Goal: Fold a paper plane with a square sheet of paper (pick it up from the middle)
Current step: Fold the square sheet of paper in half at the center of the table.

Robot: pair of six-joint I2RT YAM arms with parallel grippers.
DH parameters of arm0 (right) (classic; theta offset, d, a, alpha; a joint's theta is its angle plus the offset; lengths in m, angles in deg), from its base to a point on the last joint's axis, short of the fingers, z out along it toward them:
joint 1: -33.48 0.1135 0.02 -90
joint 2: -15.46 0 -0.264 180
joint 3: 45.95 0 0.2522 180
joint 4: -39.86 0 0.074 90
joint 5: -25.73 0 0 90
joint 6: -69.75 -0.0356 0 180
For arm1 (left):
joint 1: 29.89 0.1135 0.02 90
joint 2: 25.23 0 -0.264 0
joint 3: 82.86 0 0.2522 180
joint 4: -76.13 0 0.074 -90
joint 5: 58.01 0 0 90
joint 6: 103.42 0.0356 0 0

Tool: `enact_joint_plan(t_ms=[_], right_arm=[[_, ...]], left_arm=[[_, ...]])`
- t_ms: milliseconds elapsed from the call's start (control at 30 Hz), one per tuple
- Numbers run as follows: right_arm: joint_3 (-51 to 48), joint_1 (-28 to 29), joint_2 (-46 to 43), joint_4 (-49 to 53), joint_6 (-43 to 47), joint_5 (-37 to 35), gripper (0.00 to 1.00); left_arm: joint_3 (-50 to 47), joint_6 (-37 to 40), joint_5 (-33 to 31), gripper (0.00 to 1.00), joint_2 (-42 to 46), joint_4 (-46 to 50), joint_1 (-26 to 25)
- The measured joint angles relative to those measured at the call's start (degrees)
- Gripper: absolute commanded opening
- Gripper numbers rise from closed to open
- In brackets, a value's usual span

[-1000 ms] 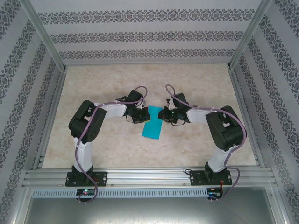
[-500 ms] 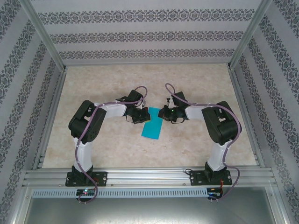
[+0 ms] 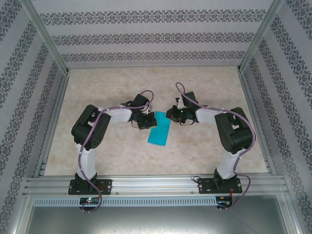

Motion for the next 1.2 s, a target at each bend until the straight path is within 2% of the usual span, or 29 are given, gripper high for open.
enact_joint_plan(t_ms=[333,633,933,1200], right_arm=[[0.4,-0.4,5.4,-1.7,-0.6,0.1,0.11],[1.1,-0.7,4.6,0.7,-1.1,-0.6,0.11],[6.1,-1.5,3.6,3.6,-0.1,-0.4,0.1],[6.1,-1.5,8.0,4.5,-0.4,-1.2,0.09]], left_arm=[[-0.1,0.0,0.0,0.0,0.1,0.0,0.0],[-0.2,0.0,0.0,0.0,0.2,0.0,0.0],[-0.2,0.2,0.0,0.0,0.2,0.0,0.0],[-0.2,0.2,0.0,0.0,0.2,0.0,0.0]])
